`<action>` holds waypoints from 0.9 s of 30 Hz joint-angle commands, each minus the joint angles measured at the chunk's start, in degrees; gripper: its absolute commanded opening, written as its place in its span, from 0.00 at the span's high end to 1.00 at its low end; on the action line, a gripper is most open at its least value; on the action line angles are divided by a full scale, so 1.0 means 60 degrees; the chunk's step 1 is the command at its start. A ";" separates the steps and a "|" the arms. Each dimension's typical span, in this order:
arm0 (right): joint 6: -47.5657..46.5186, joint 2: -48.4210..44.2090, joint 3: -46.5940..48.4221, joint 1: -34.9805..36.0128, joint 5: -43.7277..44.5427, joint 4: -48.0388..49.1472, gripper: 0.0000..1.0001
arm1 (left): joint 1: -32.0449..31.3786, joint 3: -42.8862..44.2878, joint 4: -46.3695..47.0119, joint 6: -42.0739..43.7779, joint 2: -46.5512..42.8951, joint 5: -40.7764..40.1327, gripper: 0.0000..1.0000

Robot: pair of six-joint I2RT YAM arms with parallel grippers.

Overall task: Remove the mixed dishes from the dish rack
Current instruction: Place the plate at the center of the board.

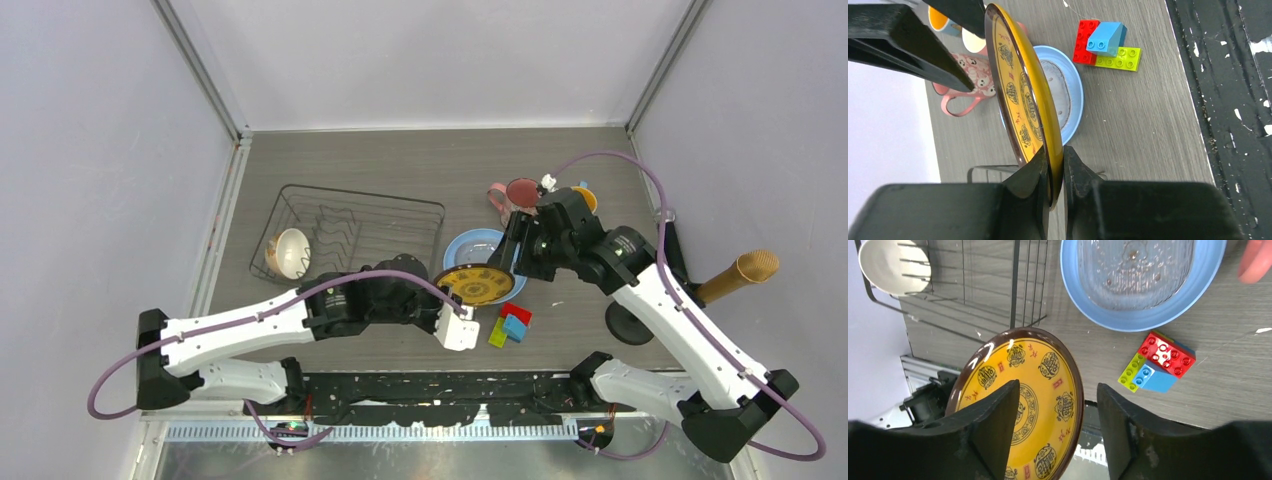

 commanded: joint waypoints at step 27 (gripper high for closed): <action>0.0665 -0.1190 -0.0880 -0.0303 0.1023 0.1276 1.00 | -0.0386 -0.1015 0.2438 -0.1264 -0.0879 -0.0410 0.00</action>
